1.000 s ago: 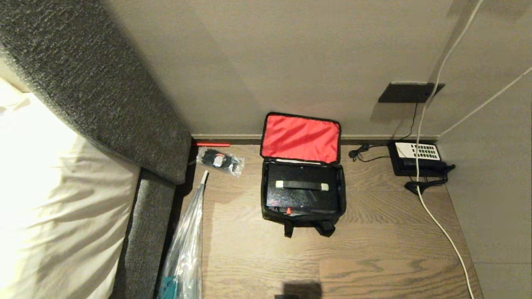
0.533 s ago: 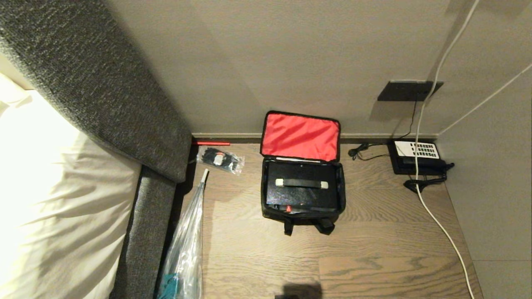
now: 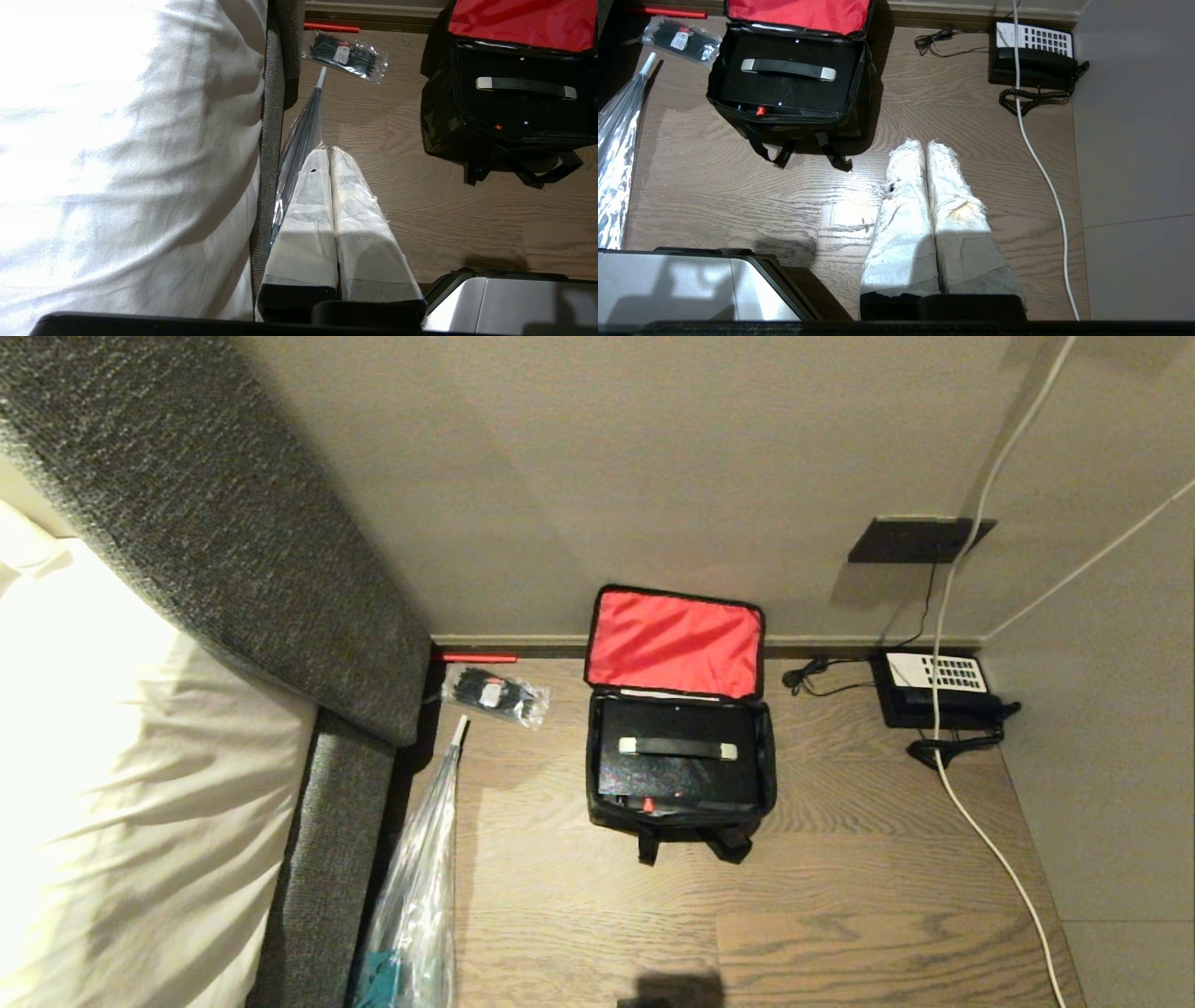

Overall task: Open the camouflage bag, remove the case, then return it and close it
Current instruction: Grip the handle

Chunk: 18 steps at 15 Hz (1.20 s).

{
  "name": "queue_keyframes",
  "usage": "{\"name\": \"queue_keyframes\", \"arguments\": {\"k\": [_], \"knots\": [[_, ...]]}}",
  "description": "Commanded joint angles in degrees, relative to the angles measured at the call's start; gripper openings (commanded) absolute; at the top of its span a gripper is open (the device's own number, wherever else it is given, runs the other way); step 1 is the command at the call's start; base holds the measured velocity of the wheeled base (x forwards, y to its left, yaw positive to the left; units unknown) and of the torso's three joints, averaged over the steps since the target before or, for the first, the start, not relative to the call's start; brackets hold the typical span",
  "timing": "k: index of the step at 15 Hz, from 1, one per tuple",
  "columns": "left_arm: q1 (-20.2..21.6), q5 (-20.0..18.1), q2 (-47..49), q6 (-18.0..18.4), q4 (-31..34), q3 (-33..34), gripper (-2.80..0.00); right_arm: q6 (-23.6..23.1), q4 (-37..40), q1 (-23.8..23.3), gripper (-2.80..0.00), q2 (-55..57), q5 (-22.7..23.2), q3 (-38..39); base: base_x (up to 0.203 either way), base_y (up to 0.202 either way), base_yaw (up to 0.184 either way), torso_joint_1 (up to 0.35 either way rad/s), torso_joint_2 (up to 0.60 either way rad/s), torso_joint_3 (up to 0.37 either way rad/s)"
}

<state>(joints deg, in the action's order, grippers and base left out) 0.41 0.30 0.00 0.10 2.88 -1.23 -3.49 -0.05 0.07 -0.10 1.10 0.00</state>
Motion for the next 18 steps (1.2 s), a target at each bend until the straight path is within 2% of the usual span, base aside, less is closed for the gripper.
{"name": "queue_keyframes", "arguments": {"k": [1,4,6,9,10,11,14,18], "knots": [[0.0,0.0,0.0,0.0,0.0,0.0,-2.8,0.2,0.0,0.0,-2.8,0.0,0.0,0.0,0.0,0.0,0.0,0.0,0.0,0.0],[0.0,0.0,0.0,0.0,0.0,0.0,-2.8,1.1,0.4,0.0,-2.8,0.0,-0.1,-1.4,0.0,0.0,0.0,0.0,0.0,0.0],[0.0,0.0,0.0,0.0,0.0,0.0,-2.8,1.4,5.7,0.0,-2.8,0.0,0.6,-10.3,0.0,0.0,0.0,0.0,0.0,0.0],[0.0,0.0,0.0,0.0,0.0,0.0,-2.8,1.6,29.4,0.0,-2.8,0.0,4.6,-30.3,0.0,0.0,0.0,0.0,0.0,0.0],[0.0,0.0,0.0,0.0,0.0,0.0,-2.8,1.5,37.7,0.0,-2.8,0.1,6.5,-34.5,0.0,0.0,0.0,0.0,0.0,0.0],[0.0,0.0,0.0,0.0,0.0,0.0,-2.8,1.3,41.4,0.0,-2.8,0.1,7.7,-36.3,0.0,0.0,0.0,0.0,0.0,0.0],[0.0,0.0,0.0,0.0,0.0,0.0,-2.8,0.6,40.1,0.0,-2.8,2.5,10.3,-33.9,0.0,0.0,0.0,0.0,0.0,0.0],[0.0,0.0,0.0,0.0,0.0,0.0,-2.8,-1.0,36.5,0.3,-2.8,25.4,11.1,-39.3,0.0,0.0,0.0,0.0,0.0,0.0]]}}
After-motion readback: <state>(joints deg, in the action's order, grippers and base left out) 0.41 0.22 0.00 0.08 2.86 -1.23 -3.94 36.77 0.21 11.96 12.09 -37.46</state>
